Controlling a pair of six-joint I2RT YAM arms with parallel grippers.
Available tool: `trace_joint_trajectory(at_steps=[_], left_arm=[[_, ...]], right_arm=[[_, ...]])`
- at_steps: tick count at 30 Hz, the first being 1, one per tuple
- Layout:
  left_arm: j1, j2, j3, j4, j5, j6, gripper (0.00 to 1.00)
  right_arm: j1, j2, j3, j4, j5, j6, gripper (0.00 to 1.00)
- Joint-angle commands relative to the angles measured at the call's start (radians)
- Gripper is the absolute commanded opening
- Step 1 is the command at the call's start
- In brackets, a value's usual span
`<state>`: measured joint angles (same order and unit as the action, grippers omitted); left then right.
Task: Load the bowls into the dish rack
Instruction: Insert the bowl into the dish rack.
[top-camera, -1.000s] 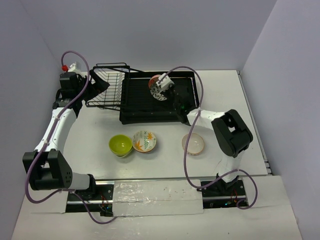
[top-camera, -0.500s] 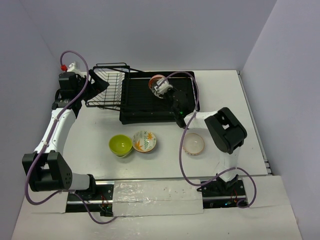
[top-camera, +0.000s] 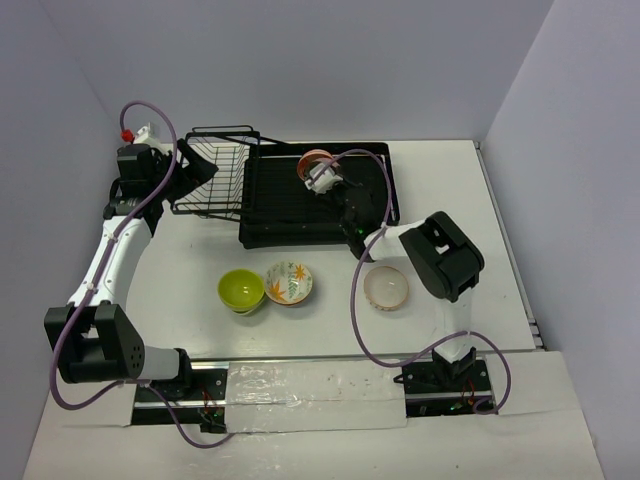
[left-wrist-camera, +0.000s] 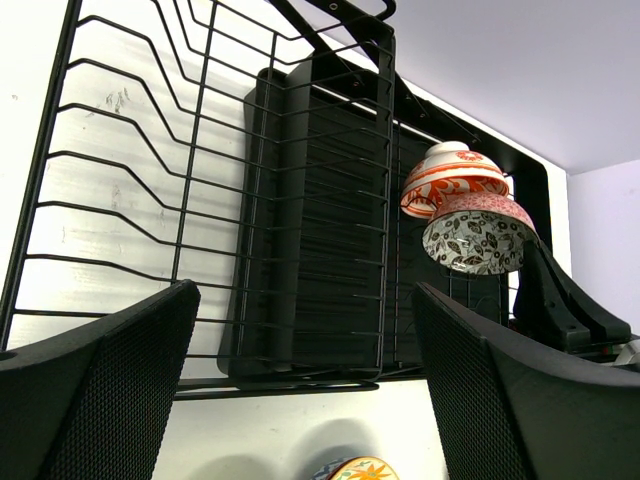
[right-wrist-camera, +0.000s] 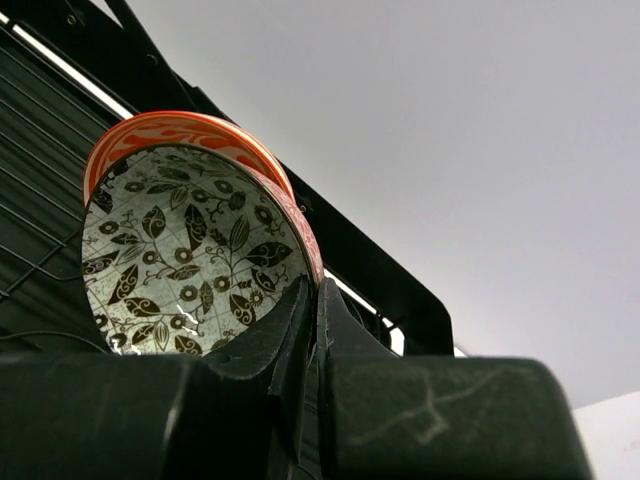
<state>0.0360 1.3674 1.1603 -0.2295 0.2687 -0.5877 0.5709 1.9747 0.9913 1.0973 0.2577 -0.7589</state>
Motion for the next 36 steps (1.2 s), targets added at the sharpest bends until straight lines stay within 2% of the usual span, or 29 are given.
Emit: trace_joint_trajectory(at_steps=[1, 13, 23, 28, 33, 36], left_arm=[[0.005, -0.019, 0.029, 0.027, 0.023, 0.003, 0.92], [0.008, -0.019, 0.029, 0.027, 0.026, 0.002, 0.92], [0.012, -0.019, 0.029, 0.028, 0.029, 0.0, 0.92], [0.012, -0.021, 0.029, 0.028, 0.029, -0.001, 0.92], [0.013, -0.022, 0.027, 0.029, 0.026, 0.002, 0.92], [0.015, -0.022, 0.027, 0.029, 0.027, 0.0, 0.92]], right_arm=[[0.011, 0.007, -0.011, 0.16, -0.003, -0.046, 0.0], [0.01, 0.059, -0.051, 0.297, -0.089, -0.129, 0.0], [0.006, 0.069, -0.066, 0.308, -0.129, -0.103, 0.0], [0.003, 0.078, -0.091, 0.377, -0.109, -0.095, 0.13], [0.001, 0.072, -0.091, 0.36, -0.107, -0.059, 0.24], [0.0, 0.075, -0.088, 0.358, -0.095, -0.059, 0.25]])
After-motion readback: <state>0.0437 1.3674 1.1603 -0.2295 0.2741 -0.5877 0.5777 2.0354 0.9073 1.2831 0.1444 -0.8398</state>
